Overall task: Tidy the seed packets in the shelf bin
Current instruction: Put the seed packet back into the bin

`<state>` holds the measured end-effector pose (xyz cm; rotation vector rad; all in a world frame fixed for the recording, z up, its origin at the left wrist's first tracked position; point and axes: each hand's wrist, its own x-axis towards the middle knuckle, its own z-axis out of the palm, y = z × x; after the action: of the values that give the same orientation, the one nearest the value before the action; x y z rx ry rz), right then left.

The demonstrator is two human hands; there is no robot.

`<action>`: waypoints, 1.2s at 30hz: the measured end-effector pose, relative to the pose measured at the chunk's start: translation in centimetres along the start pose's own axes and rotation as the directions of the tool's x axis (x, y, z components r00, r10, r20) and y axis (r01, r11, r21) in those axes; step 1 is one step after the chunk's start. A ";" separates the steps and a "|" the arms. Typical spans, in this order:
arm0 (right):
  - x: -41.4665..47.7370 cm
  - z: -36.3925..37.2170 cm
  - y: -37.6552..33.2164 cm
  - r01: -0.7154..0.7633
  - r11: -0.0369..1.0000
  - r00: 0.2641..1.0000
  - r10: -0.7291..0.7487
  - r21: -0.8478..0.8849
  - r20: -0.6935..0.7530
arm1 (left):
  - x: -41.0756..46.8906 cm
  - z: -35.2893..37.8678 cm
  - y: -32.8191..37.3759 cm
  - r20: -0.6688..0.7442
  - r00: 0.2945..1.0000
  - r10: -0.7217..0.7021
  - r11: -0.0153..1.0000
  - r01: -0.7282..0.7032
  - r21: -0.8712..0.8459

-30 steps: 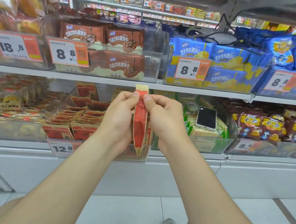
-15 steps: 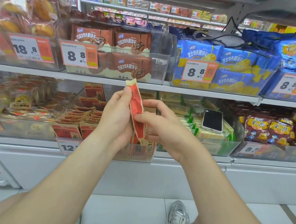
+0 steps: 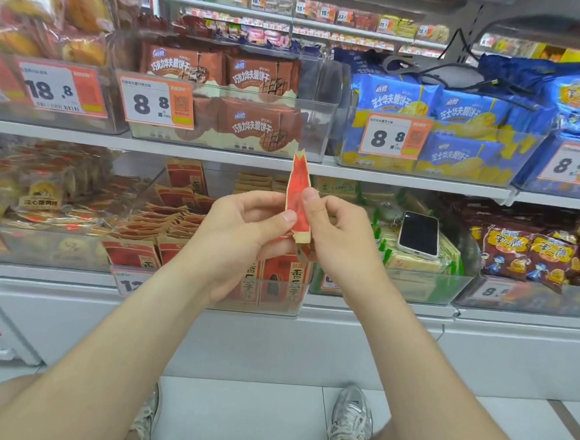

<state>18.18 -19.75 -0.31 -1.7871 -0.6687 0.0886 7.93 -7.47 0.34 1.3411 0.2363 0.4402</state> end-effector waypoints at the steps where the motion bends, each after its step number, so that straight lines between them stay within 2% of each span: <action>1: 0.0 0.1 0.1 0.002 1.000 1.000 -0.002 -0.008 -0.005 | 0.0 0.0 0.0 -0.007 1.000 -0.007 1.000 0.007 -0.008; 9: 0.0 0.1 -0.2 -0.006 0.996 0.999 0.003 -0.086 -0.034 | -0.1 0.3 0.2 -0.006 1.000 -0.001 1.000 0.001 -0.020; 15: -0.1 -0.4 -0.3 -0.054 0.998 0.995 0.052 -0.031 -0.081 | 0.1 0.4 0.3 -0.029 0.999 -0.034 0.997 0.036 0.070; 17: -0.3 -0.8 -0.6 -0.098 0.995 0.994 0.099 0.029 -0.050 | 0.3 0.3 0.4 -0.048 0.998 -0.046 0.997 0.049 0.067; 19: -0.8 -1.0 -0.9 -0.112 0.994 0.994 0.112 0.001 -0.008 | 0.2 0.6 0.5 -0.046 0.998 -0.051 0.998 0.052 0.023; 22: -1.4 -1.0 -0.9 -0.007 0.994 0.999 0.002 -0.111 -0.042 | 0.1 1.1 0.1 -0.076 0.997 -0.029 0.998 0.033 0.054; 24: -1.4 -1.0 -0.8 0.054 0.995 0.997 -0.060 -0.089 -0.056 | 0.2 1.2 -0.3 -0.133 0.991 -0.015 0.999 0.021 0.045; 27: -0.9 -0.9 -0.8 -0.070 0.993 0.995 0.075 0.092 -0.059 | 0.3 1.2 -0.5 -0.198 0.979 -0.041 0.999 0.040 -0.012; 32: -0.7 -1.1 -0.7 -0.385 0.894 0.922 0.361 0.231 0.140 | 0.4 1.0 -0.8 -0.281 0.953 -0.114 0.992 0.093 -0.088; 36: -0.6 -1.3 -0.6 -0.481 0.818 0.876 0.458 0.314 0.151 | 0.4 0.7 -1.0 -0.279 0.934 -0.223 0.971 0.187 -0.148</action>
<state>17.94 -21.03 0.52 -1.5742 -0.2201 0.5743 8.73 -8.06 -0.50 1.1166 0.5840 0.4683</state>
